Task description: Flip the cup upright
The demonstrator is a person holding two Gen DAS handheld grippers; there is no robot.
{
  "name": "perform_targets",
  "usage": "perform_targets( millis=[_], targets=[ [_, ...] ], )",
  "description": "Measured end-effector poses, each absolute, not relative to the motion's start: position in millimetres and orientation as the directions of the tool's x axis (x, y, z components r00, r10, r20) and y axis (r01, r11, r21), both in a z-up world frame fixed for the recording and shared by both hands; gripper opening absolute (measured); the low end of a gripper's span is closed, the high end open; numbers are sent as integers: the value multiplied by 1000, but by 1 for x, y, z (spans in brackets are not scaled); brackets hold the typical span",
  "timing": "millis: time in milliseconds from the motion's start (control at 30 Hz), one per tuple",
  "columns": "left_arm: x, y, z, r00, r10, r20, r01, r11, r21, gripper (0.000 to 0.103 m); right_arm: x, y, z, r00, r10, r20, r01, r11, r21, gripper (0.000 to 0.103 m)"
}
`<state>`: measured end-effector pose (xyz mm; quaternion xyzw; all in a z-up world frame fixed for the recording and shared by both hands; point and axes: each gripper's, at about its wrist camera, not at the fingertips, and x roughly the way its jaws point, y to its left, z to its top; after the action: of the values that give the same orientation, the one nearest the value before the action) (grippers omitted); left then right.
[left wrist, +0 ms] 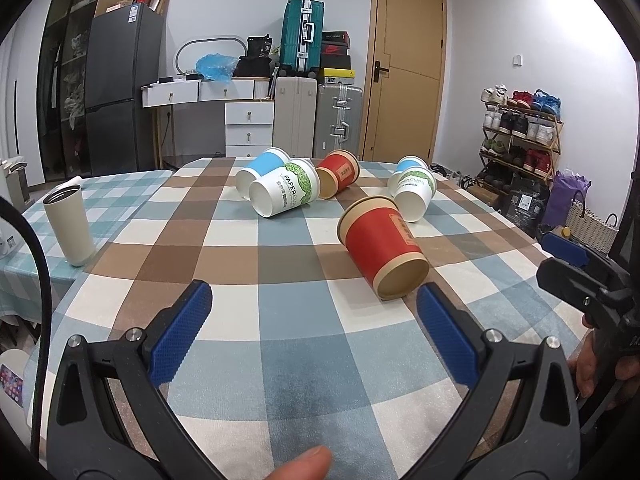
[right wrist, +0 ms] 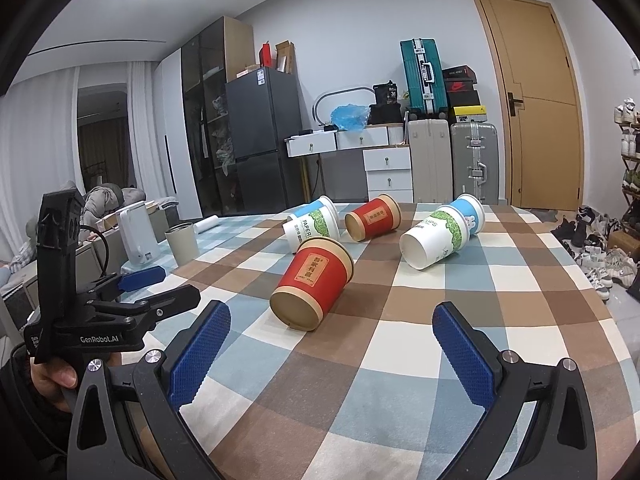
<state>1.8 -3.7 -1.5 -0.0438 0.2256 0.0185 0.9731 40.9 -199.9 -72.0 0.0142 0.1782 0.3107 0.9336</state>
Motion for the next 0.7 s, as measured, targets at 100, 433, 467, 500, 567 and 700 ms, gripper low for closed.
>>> perform_targets(
  millis=[100, 433, 467, 500, 567, 700],
  targets=[
    [2, -4, -2, 898, 16, -439, -57, 995, -78, 102, 41, -199, -72, 742, 586, -326, -576, 806, 138, 103],
    [2, -3, -1, 898, 15, -440, -55, 995, -78, 102, 41, -200, -72, 742, 585, -326, -574, 806, 140, 103],
    [2, -3, -1, 898, 16, -440, -56, 995, -79, 102, 41, -200, -72, 742, 586, -326, -574, 806, 142, 103],
    [1, -3, -1, 898, 15, -440, -56, 995, -79, 102, 42, -199, -72, 742, 586, -327, -574, 806, 143, 103],
    [2, -3, -2, 899, 17, -438, -56, 995, -77, 102, 41, -200, -72, 744, 584, -323, -572, 808, 143, 103],
    [2, -3, -1, 899, 16, -438, -56, 995, -78, 102, 41, -200, -72, 746, 584, -320, -570, 808, 147, 103]
  ],
)
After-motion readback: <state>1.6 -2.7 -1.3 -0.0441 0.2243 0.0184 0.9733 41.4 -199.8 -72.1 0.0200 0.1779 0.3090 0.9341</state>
